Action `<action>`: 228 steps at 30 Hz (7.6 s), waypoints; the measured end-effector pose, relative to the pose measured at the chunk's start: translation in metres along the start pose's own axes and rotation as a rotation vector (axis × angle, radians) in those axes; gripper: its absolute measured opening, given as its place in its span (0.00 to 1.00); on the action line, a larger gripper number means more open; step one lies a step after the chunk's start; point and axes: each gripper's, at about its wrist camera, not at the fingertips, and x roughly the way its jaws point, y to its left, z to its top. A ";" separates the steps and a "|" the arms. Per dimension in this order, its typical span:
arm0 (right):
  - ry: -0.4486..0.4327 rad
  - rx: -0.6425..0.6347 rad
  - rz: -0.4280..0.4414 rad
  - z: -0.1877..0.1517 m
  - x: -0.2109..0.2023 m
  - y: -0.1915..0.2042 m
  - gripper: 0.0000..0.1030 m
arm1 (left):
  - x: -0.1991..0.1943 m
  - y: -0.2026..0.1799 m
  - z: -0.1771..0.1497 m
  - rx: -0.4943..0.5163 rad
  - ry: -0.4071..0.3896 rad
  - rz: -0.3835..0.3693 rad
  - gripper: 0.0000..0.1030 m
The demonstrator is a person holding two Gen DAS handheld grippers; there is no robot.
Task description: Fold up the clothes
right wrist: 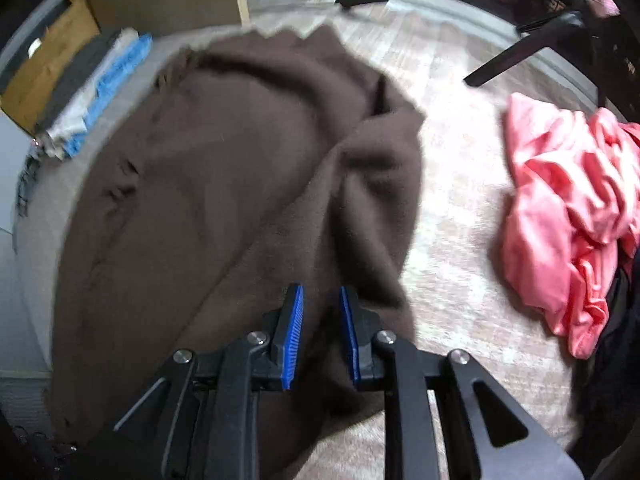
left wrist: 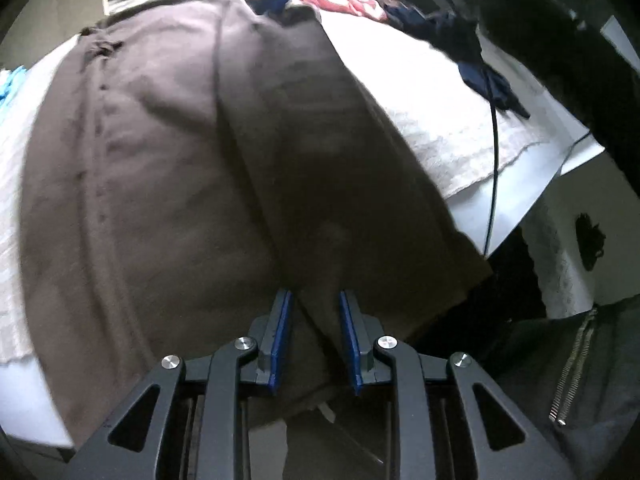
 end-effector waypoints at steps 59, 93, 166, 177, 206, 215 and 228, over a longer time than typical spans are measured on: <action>0.067 -0.042 0.065 0.039 0.020 0.118 0.14 | -0.017 0.040 -0.069 -0.445 -0.328 -0.086 0.05; 0.026 -0.104 0.014 0.098 0.063 0.046 0.36 | 0.038 0.037 0.060 0.007 0.004 0.031 0.09; -0.102 -0.136 0.104 -0.004 0.030 0.115 0.32 | -0.121 0.103 -0.038 -0.150 -0.137 0.138 0.23; -0.181 0.051 -0.030 0.039 -0.046 0.072 0.32 | -0.136 0.237 0.109 0.113 -0.172 0.208 0.24; -0.053 0.091 0.007 0.189 0.075 -0.016 0.46 | 0.073 0.300 0.419 0.202 0.003 0.316 0.40; -0.036 -0.003 0.027 0.195 0.090 0.001 0.08 | 0.092 0.292 0.419 0.229 -0.003 0.298 0.05; -0.144 0.023 -0.013 0.192 0.084 -0.013 0.16 | 0.089 0.297 0.417 0.219 -0.114 0.378 0.06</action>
